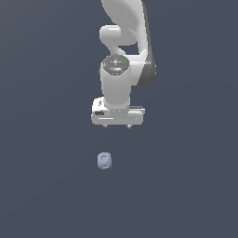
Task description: Pick up the object and move it to a goal position.
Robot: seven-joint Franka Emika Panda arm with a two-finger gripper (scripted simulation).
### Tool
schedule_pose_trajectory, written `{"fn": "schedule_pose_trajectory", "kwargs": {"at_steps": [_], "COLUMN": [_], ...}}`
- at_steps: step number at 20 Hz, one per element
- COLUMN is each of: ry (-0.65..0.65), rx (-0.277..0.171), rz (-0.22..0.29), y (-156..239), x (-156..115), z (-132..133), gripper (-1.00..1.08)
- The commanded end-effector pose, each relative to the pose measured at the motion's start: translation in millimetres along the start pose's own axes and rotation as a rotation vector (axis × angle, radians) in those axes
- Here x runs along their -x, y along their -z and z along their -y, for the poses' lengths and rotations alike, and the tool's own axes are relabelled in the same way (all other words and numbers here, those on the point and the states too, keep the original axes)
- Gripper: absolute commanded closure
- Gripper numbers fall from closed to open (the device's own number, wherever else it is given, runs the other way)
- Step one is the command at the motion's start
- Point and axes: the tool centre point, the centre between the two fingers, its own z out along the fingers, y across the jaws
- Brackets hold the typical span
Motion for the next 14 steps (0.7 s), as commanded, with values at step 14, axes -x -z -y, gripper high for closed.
{"fn": "schedule_pose_trajectory", "kwargs": {"at_steps": [14], "ry": [0.048], "rx": [0.003], "rz": [-0.008], "y": [-19.5], "x": [-35.1], "z": [-16.1], "gripper": [-0.92]}}
